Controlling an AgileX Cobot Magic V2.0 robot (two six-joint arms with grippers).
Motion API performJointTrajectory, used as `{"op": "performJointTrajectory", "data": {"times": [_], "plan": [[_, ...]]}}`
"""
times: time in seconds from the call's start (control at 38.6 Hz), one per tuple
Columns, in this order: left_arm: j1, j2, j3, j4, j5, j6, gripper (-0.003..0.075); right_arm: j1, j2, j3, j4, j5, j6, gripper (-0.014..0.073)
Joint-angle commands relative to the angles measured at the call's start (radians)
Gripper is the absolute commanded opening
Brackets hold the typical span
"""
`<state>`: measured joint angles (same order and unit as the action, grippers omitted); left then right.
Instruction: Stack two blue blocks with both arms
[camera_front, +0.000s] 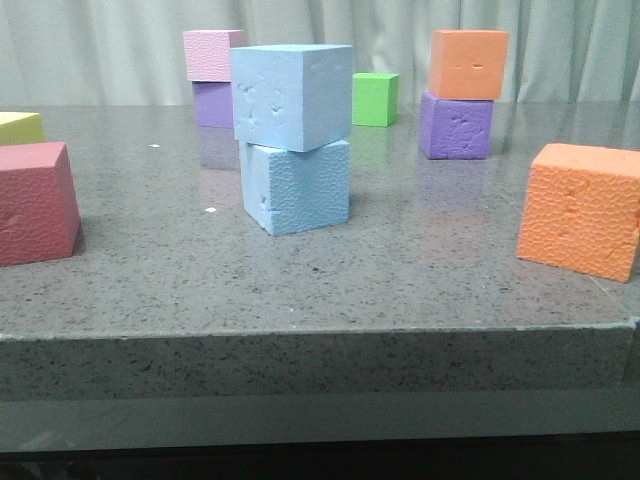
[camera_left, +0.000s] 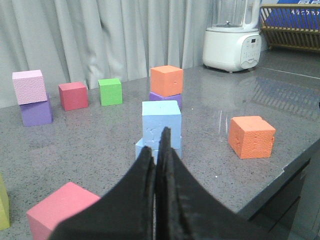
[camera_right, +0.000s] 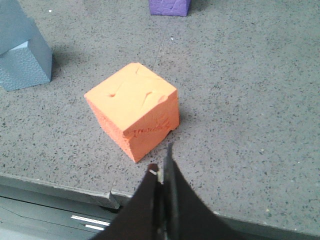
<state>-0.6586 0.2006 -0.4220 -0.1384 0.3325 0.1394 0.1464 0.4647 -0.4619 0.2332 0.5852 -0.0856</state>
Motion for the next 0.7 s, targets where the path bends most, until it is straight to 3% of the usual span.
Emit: {"op": "performJointTrajectory", "data": {"times": [0.0,0.54,0.67], "plan": [[-0.006,0.009,-0.027,-0.012,-0.072,-0.008,-0.0020,-0.005,0.004,-0.028,0.002,-0.069,-0.011,-0.0071],[-0.006,0.009,-0.020,-0.010,-0.081,-0.008,-0.0020,-0.005,0.004,-0.028,0.002,-0.069,-0.011,-0.0071],[-0.006,0.009,0.023,0.125,-0.152,-0.120,-0.0020,-0.005,0.004,-0.028,0.002,-0.069,-0.011,-0.0071]]}}
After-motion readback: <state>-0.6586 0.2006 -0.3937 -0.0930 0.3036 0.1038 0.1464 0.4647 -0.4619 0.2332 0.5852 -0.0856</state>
